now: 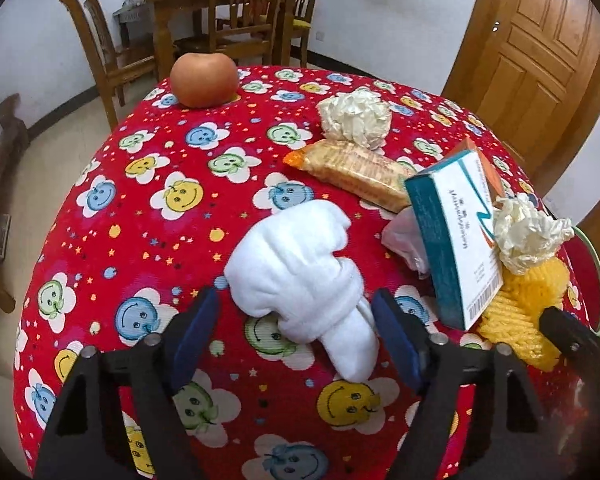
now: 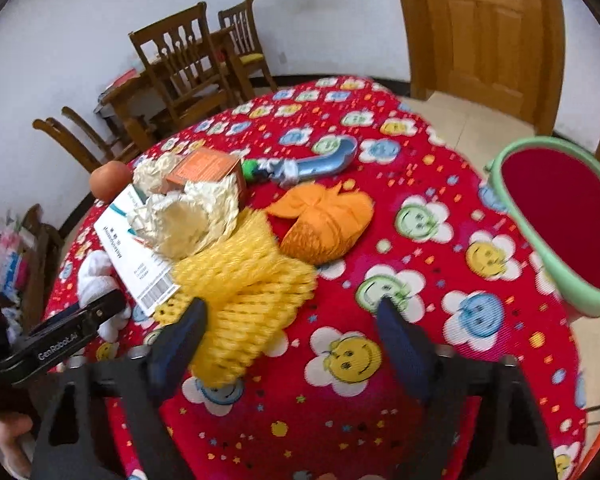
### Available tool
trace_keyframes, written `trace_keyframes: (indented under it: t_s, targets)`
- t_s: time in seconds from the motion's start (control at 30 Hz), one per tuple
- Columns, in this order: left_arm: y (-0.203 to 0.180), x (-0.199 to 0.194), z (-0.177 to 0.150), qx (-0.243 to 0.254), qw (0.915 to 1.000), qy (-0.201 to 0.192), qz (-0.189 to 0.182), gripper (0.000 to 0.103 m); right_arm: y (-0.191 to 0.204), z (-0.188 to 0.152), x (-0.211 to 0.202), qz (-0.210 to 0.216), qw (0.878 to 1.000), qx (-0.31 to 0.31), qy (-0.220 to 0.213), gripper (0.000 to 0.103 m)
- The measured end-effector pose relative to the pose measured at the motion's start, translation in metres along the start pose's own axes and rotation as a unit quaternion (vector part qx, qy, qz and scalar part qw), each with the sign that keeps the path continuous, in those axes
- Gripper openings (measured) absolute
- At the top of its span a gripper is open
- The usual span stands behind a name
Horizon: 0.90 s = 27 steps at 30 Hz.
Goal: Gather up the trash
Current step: 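Grasp the white cloth with the left gripper while the right gripper grasps a yellow foam net, then carry the white cloth and yellow foam net over the red bucket with both grippers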
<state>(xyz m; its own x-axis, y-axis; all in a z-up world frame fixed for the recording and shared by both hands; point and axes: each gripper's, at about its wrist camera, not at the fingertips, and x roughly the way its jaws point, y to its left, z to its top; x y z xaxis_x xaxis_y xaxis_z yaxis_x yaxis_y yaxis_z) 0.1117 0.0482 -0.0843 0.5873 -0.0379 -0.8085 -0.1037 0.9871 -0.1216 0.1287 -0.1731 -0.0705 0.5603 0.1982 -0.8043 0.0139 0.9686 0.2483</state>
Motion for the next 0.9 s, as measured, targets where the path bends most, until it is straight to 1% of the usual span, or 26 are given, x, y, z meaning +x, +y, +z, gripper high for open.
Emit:
trace_keyframes:
  t_s: [0.07,0.13,0.2,0.23,0.27,0.3,0.43,0.67,0.9]
  targets:
    - [-0.002,-0.001,-0.001,0.002,0.9999,0.000,-0.011,0.064,0.001,-0.002,0.001,0.002,1.000,-0.002,0.003,0.059]
    - [-0.004,-0.003,-0.002,0.005,0.9998,-0.003,-0.019,0.056,0.002,-0.002,0.001,0.020,1.000,-0.003,0.007,0.038]
    - [-0.005,-0.005,-0.004,0.006,0.9994,-0.001,-0.034,0.038,0.002,-0.003,0.001,0.035,0.999,0.003,0.013,0.032]
    - [-0.005,-0.007,-0.005,0.006,0.9991,0.000,-0.042,0.034,0.002,-0.004,-0.001,0.037,0.999,0.002,0.010,0.025]
    - [-0.006,-0.009,-0.006,0.006,0.9986,-0.001,-0.052,0.023,0.002,-0.004,-0.004,0.039,0.999,0.001,0.005,0.022]
    - [-0.007,-0.012,-0.007,0.007,0.9984,-0.002,-0.057,0.022,0.002,-0.005,-0.007,0.042,0.999,0.002,0.001,0.016]
    - [-0.012,-0.027,-0.011,0.016,0.9979,-0.020,-0.060,0.019,0.001,-0.008,-0.026,0.044,0.999,-0.002,-0.023,0.009]
    - [-0.014,-0.055,-0.013,0.016,0.9962,-0.043,-0.074,0.019,0.001,-0.013,-0.064,0.036,0.997,-0.012,-0.070,0.007]
    - [-0.026,-0.084,-0.016,0.026,0.9932,-0.065,-0.093,0.019,-0.003,-0.014,-0.102,0.020,0.992,-0.028,-0.120,0.007]
